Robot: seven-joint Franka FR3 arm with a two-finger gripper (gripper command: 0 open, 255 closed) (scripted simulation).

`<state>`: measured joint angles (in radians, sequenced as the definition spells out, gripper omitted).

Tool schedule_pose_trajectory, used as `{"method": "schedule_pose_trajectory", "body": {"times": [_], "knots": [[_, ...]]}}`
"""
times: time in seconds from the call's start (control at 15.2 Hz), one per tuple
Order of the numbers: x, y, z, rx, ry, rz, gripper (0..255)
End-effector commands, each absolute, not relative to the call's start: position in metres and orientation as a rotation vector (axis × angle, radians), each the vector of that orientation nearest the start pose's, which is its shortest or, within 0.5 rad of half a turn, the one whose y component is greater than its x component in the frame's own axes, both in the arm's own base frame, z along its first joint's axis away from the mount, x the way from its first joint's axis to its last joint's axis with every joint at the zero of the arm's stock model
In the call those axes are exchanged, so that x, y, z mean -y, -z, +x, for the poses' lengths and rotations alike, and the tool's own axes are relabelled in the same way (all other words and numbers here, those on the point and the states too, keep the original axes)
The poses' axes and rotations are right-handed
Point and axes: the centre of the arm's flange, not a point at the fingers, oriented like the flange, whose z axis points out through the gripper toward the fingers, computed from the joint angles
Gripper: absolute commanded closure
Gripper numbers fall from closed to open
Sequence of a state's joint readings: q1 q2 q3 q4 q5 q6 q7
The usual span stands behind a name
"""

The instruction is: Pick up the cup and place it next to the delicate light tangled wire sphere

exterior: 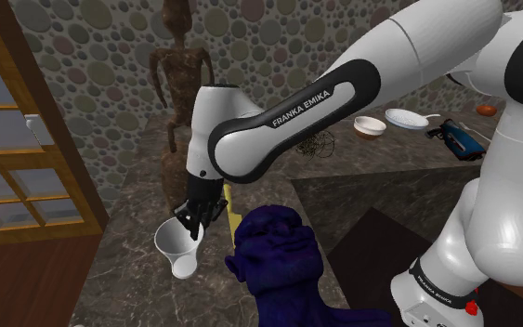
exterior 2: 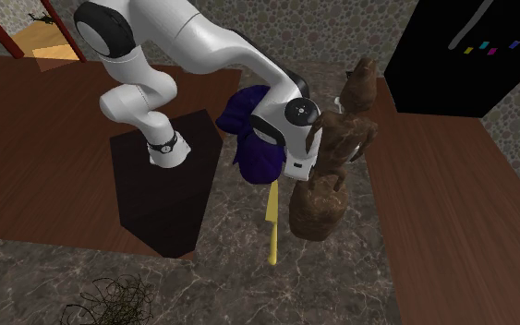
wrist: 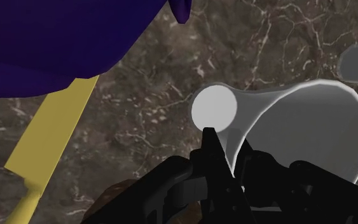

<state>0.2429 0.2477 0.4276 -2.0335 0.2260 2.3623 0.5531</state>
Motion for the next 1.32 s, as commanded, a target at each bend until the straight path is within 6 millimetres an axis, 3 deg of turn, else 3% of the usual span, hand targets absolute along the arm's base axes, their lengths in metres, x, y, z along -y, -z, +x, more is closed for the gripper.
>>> {"method": "schedule_pose_trajectory", "body": {"times": [0.0, 0.13, 1.25], "knots": [[-0.366, -0.344, 0.473, -0.080, -0.112, -2.866, 255], [-0.367, -0.343, 0.473, -0.080, -0.112, -2.866, 255], [-0.367, -0.433, 0.473, -0.080, -0.112, -2.866, 255]]}}
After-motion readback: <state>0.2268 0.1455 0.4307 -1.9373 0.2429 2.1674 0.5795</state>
